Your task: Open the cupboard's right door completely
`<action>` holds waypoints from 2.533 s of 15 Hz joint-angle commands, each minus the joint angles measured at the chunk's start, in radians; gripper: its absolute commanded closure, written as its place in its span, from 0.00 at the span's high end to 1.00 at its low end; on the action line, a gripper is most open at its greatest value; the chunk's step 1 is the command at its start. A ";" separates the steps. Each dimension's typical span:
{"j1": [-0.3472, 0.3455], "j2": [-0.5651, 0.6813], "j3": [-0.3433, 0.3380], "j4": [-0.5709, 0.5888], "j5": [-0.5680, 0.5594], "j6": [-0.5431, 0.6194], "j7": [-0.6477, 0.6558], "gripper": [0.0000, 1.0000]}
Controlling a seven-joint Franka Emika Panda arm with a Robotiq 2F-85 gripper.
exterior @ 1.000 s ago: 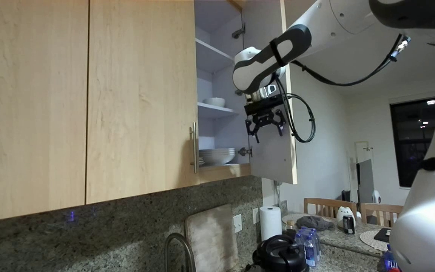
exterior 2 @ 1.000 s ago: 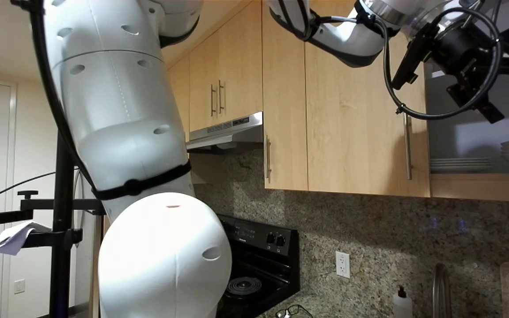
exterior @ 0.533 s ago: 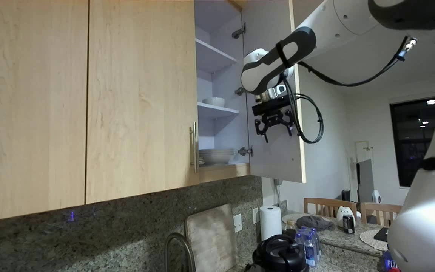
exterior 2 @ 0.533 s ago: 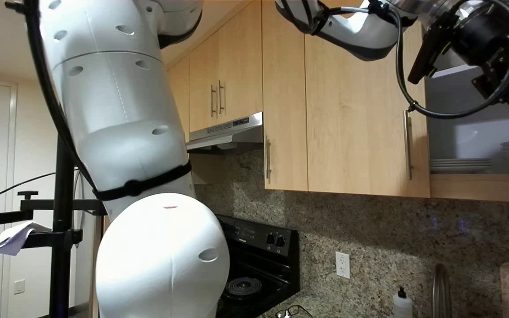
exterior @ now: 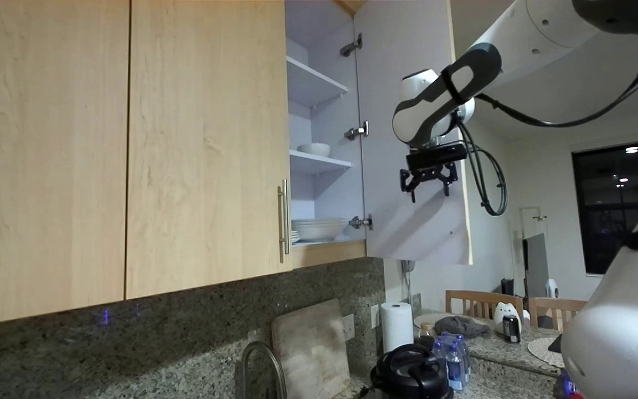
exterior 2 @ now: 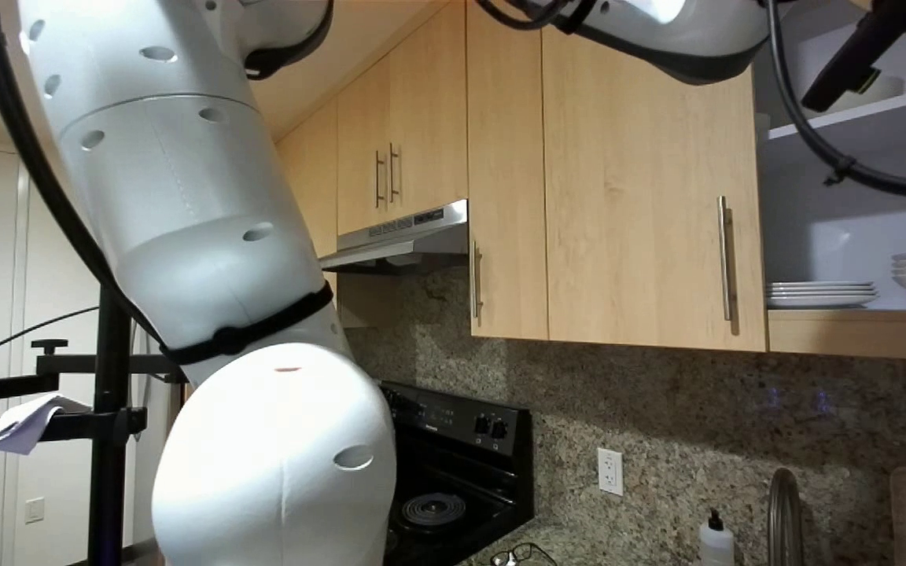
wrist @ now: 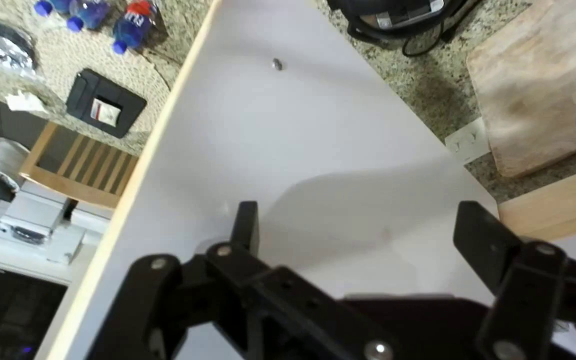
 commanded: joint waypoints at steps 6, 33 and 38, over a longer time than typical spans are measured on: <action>-0.018 -0.077 -0.179 -0.238 0.231 0.531 -0.427 1.00; 0.209 -0.213 0.106 -0.393 0.449 -0.241 -0.632 1.00; 0.205 -0.267 0.167 -0.433 0.409 -0.337 -0.584 1.00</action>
